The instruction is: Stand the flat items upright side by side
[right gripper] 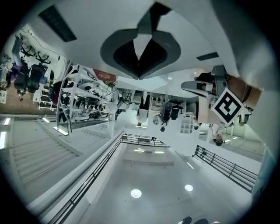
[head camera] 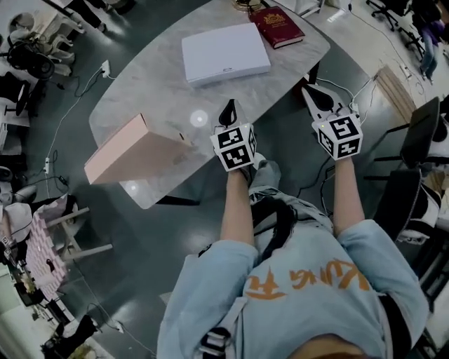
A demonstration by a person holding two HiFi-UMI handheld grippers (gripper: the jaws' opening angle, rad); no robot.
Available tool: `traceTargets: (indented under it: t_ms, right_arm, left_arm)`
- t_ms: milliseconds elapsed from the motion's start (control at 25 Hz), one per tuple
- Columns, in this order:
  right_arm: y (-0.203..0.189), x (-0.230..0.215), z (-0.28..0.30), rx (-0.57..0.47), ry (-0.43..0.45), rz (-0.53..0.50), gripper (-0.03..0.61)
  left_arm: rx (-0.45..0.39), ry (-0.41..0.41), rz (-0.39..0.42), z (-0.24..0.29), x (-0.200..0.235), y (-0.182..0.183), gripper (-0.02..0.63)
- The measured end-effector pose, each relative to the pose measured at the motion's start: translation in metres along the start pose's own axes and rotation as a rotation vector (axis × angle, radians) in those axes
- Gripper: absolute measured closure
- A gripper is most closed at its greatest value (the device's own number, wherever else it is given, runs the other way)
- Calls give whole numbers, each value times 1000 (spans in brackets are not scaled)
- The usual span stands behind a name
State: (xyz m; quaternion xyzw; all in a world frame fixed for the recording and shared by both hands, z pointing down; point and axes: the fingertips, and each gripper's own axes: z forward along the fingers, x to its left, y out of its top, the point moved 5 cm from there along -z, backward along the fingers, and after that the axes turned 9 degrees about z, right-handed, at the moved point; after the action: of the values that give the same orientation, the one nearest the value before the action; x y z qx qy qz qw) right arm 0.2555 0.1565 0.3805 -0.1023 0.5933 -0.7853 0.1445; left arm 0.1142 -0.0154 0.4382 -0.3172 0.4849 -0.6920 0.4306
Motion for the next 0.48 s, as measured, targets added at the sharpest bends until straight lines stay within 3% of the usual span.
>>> traceTargets:
  t_ms: [480]
  right_arm:
    - [9,-26,134,61,189,-15,577]
  left_arm:
    - [61,124,-71,80,46,0,601]
